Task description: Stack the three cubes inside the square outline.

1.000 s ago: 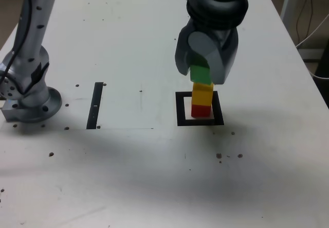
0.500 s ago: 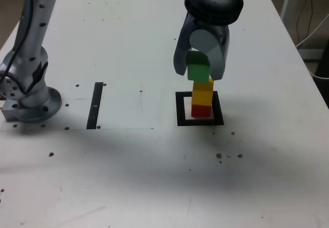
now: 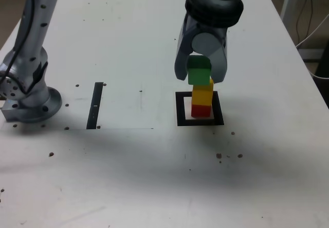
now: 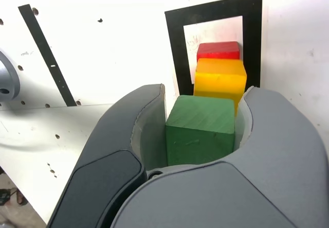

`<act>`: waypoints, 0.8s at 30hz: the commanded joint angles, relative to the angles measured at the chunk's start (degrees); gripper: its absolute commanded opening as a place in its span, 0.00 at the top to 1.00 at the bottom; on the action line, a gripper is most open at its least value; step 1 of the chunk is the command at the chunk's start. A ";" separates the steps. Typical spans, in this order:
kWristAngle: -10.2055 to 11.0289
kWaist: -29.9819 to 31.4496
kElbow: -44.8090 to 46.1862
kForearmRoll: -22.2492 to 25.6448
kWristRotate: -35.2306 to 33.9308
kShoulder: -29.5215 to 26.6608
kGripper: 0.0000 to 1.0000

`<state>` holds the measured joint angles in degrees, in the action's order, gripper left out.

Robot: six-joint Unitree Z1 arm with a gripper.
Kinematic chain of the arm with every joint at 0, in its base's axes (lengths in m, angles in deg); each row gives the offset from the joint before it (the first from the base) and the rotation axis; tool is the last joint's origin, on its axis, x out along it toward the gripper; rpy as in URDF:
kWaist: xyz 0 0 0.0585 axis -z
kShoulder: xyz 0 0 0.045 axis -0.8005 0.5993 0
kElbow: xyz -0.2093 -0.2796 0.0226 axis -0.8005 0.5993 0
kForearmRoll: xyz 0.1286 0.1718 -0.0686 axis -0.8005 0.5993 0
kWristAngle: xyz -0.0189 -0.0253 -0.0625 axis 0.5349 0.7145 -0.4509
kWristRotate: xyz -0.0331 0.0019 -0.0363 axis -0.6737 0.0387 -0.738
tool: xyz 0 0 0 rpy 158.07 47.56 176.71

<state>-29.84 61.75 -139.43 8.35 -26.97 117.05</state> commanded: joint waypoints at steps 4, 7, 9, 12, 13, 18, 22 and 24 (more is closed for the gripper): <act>-0.02 -0.78 -0.23 0.56 0.77 1.10 0.72; 0.05 -0.90 -0.15 0.49 0.89 1.31 0.72; 0.03 -0.92 -0.10 0.42 0.90 1.43 0.72; -0.04 -0.92 -0.02 0.25 0.90 1.63 0.72; -0.07 -0.92 0.04 0.19 0.90 1.71 0.72; -0.04 -0.92 0.42 -0.20 0.90 1.97 0.72; 0.04 -0.92 0.78 -0.61 0.95 2.09 0.57; 0.05 -0.92 0.92 -0.80 1.12 2.11 0.40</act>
<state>-29.82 60.95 -138.64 7.15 -26.04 118.83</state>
